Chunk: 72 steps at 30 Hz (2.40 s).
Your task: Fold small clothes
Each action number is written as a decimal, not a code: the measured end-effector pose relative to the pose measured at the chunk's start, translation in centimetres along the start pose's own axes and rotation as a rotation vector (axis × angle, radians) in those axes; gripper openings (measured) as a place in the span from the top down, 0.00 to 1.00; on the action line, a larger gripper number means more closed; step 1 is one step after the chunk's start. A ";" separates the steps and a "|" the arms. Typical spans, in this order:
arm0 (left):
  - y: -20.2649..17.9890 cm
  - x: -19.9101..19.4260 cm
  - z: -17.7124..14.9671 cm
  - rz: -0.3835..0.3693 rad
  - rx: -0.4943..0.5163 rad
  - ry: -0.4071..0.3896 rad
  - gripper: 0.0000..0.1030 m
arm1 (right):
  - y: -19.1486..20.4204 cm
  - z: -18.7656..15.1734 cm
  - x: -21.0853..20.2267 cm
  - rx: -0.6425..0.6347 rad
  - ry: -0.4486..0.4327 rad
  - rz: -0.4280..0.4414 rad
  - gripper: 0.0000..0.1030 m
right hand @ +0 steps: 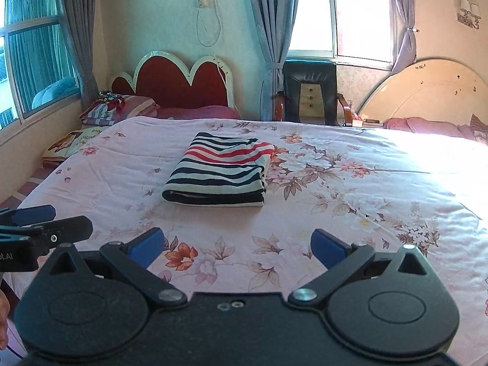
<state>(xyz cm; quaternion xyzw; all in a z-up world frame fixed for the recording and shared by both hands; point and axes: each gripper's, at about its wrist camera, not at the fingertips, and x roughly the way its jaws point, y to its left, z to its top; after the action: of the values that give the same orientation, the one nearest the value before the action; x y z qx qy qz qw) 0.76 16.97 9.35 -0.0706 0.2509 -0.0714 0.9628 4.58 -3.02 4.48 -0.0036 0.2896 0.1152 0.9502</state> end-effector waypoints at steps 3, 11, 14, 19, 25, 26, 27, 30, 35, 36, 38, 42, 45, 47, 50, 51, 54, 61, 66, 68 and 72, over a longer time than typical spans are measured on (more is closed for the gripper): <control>0.2 -0.2 0.1 0.003 -0.008 -0.005 0.00 | 0.2 0.0 -0.2 -0.006 -0.005 0.000 0.01; 0.3 -0.3 0.4 0.011 -0.006 -0.017 0.00 | 0.7 0.4 -0.2 -0.016 -0.021 0.003 0.01; 0.5 -0.3 0.4 0.011 -0.004 -0.016 0.00 | 0.7 0.5 -0.1 -0.014 -0.023 0.002 0.01; 0.2 -0.2 0.6 0.001 0.005 -0.020 0.00 | 0.7 0.6 0.1 -0.015 -0.020 0.000 0.01; -0.4 0.1 0.8 -0.010 0.018 -0.017 0.00 | 0.3 0.4 0.2 -0.008 -0.022 -0.008 0.01; -0.5 0.1 0.8 -0.012 0.020 -0.018 0.00 | 0.2 0.4 0.2 -0.007 -0.022 -0.009 0.01; -0.5 0.1 0.8 -0.013 0.022 -0.018 0.00 | 0.2 0.4 0.2 -0.007 -0.023 -0.011 0.01; -0.7 0.1 1.0 -0.017 0.029 -0.020 0.00 | 0.0 0.4 0.2 -0.003 -0.024 -0.013 0.01; -0.7 0.2 1.2 -0.015 0.036 -0.027 0.00 | 0.0 0.4 0.2 -0.004 -0.024 -0.016 0.01; -0.7 0.1 1.2 -0.015 0.037 -0.028 0.00 | 0.0 0.4 0.2 -0.004 -0.024 -0.016 0.01; -0.7 0.1 1.3 -0.015 0.038 -0.030 0.00 | 0.0 0.4 0.2 -0.007 -0.025 -0.017 0.01; -0.8 0.1 1.3 -0.015 0.039 -0.031 0.00 | 0.0 0.5 0.2 -0.009 -0.024 -0.016 0.01; -0.8 0.1 1.3 -0.015 0.042 -0.032 0.00 | 0.0 0.6 0.2 -0.009 -0.024 -0.014 0.01; -0.8 0.1 1.3 -0.016 0.043 -0.034 0.00 | 0.0 0.6 0.2 -0.010 -0.024 -0.015 0.01; -0.9 0.1 1.3 -0.016 0.044 -0.035 0.00 | 0.0 0.6 0.2 -0.008 -0.023 -0.014 0.01; -0.9 0.1 1.3 -0.016 0.044 -0.035 0.00 | 0.1 0.6 0.2 -0.009 -0.023 -0.015 0.01; -0.9 0.1 1.4 -0.016 0.045 -0.036 0.00 | 0.0 0.7 0.2 -0.009 -0.024 -0.014 0.01; -0.9 0.1 1.3 -0.023 0.050 -0.040 0.00 | 0.1 0.6 0.2 -0.009 -0.023 -0.015 0.01; -1.0 0.0 1.3 -0.025 0.055 -0.050 0.00 | 0.0 0.7 0.2 -0.010 -0.023 -0.015 0.01; -0.9 0.0 1.2 -0.024 0.049 -0.056 0.00 | 0.0 0.7 0.2 -0.010 -0.022 -0.015 0.01; -0.7 -0.1 1.1 -0.025 0.045 -0.058 0.00 | -0.1 0.7 0.2 -0.014 -0.026 -0.012 0.01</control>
<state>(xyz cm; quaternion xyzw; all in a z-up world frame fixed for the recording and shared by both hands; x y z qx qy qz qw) 1.16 16.43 10.43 -0.0540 0.2202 -0.0869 0.9701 5.16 -3.00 4.97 -0.0104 0.2766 0.1117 0.9544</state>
